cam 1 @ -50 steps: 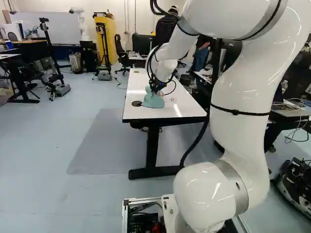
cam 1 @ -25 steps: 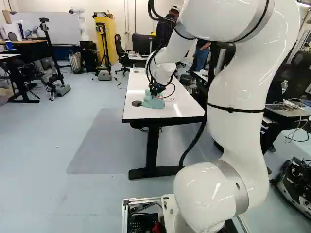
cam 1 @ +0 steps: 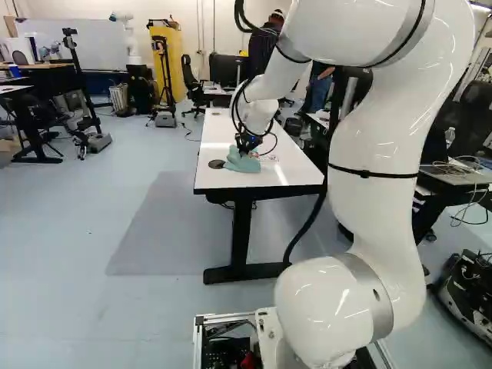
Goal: Clean the table with the green towel
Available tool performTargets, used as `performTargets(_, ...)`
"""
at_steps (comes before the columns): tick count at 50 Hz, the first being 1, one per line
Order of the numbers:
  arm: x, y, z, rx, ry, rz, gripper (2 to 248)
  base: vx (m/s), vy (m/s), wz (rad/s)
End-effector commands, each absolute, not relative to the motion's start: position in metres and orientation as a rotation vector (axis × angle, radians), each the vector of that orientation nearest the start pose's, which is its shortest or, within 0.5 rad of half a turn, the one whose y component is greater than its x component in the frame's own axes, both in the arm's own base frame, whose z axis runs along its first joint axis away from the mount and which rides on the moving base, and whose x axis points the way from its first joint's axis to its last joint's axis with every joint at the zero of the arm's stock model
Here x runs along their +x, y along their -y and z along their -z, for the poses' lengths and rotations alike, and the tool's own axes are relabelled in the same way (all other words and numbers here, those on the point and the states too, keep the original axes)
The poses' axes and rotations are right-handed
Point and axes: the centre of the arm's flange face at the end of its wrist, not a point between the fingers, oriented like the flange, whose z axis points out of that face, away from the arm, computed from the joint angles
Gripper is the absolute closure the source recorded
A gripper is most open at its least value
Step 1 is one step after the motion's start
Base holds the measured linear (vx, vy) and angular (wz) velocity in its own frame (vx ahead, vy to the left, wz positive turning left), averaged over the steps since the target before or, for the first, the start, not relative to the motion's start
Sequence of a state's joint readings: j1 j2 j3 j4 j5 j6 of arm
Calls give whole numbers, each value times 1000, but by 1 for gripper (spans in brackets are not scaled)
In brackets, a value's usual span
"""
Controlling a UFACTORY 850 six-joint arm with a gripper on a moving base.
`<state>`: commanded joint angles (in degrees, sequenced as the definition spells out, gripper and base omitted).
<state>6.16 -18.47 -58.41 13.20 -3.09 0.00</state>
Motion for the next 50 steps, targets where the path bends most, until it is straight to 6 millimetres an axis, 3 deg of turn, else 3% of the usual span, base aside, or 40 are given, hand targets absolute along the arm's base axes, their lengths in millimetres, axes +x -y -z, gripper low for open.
performTargets(34, 557, -62, -428, -2897, -166, 839, 222, 0, 0, 0)
performTargets(50, 557, -41, -428, -2903, -219, 843, 222, 0, 0, 0)
